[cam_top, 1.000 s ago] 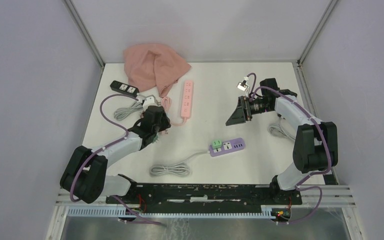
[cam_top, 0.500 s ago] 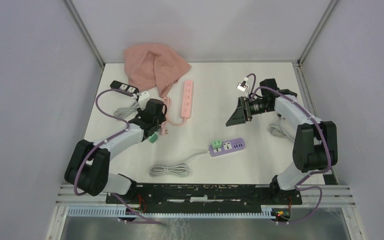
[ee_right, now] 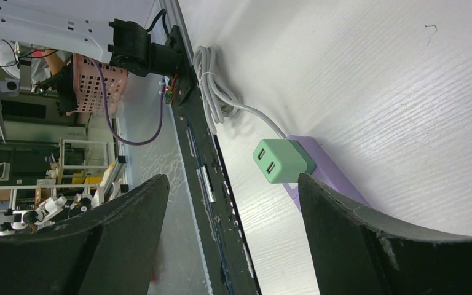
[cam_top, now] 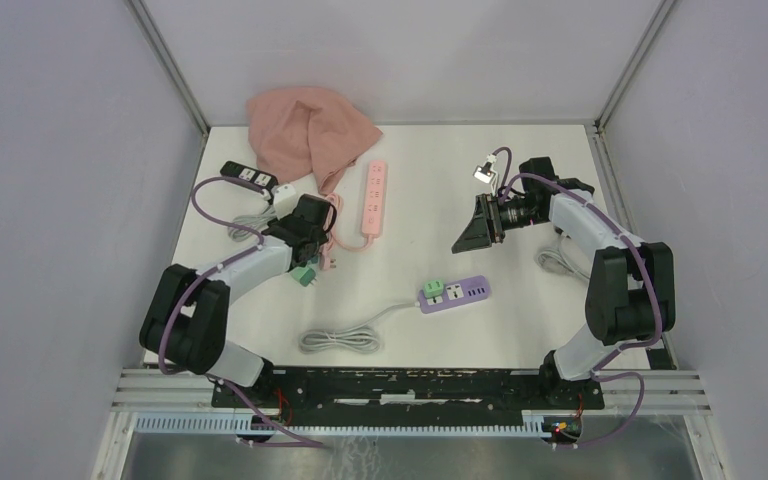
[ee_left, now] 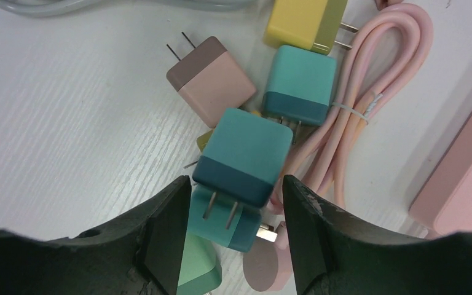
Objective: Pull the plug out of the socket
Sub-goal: Place the plug at the center of the board.
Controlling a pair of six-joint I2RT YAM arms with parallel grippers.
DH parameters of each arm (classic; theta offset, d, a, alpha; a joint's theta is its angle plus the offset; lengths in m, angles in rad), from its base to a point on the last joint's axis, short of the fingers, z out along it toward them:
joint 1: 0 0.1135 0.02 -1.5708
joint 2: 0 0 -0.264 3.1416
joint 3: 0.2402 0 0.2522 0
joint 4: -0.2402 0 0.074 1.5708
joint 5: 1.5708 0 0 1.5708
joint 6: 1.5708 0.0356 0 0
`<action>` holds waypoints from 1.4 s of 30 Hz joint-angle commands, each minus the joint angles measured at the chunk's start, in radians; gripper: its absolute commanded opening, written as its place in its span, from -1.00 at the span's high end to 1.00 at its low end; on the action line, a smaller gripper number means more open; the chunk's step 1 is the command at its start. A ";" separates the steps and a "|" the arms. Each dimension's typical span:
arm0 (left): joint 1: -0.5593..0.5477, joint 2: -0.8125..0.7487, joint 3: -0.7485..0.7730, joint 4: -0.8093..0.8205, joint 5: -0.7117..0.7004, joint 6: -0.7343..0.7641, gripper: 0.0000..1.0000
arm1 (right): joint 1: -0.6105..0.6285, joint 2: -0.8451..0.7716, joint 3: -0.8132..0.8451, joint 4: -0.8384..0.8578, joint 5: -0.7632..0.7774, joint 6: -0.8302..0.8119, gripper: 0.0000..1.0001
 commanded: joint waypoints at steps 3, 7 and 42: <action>0.007 0.014 0.071 -0.068 -0.053 -0.073 -0.48 | -0.003 -0.047 0.040 0.001 -0.001 -0.027 -0.66; 0.006 -0.007 0.100 -0.129 -0.026 -0.077 -0.71 | -0.004 -0.063 0.038 0.001 0.007 -0.033 -0.66; -0.090 -0.472 -0.542 1.247 1.121 0.230 -0.99 | 0.047 -0.248 0.039 -0.067 0.111 -0.468 -0.68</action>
